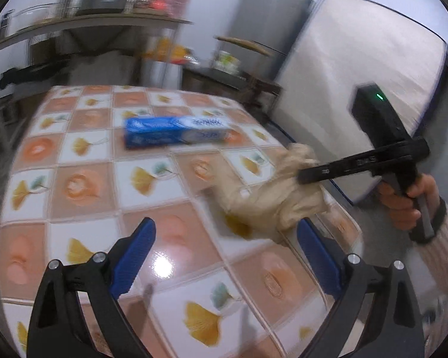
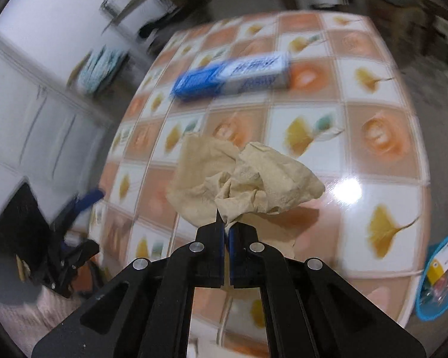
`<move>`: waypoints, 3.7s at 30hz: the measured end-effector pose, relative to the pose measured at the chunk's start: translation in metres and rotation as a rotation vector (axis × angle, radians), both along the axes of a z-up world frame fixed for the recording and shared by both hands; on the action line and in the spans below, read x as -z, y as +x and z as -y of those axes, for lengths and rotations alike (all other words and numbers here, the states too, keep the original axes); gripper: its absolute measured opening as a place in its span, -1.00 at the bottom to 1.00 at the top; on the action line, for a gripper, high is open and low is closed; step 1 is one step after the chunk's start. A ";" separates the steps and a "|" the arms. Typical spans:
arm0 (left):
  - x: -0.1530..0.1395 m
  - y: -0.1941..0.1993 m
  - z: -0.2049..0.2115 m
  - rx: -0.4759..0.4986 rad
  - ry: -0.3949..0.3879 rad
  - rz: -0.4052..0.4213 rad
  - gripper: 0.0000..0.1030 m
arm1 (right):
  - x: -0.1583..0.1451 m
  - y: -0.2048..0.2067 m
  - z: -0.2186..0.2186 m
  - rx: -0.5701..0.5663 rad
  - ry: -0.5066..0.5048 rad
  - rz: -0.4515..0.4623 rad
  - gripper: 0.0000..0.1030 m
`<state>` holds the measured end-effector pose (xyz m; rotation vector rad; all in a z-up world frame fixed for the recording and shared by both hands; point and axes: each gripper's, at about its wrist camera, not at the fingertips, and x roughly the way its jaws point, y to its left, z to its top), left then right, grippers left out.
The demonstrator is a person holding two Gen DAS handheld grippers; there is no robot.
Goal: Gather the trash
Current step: 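Pass the tan cloth from the right tool into the left tool, then grasp the blue toothpaste box with the right tool while the left tool holds the cloth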
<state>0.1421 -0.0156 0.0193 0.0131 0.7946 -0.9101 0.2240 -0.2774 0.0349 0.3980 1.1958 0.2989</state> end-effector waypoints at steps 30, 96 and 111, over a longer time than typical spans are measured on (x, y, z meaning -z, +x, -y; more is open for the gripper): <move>0.059 -0.024 -0.011 0.069 0.023 -0.130 0.81 | 0.095 0.059 -0.117 -0.277 0.416 -0.368 -0.99; 0.062 0.006 0.001 -0.128 0.281 -0.127 -0.46 | 0.052 0.170 -0.030 -0.312 -0.360 -0.030 -0.01; 0.062 0.002 0.003 -0.165 0.295 -0.126 -0.50 | 0.051 0.009 0.013 -0.084 -0.184 -0.139 -0.02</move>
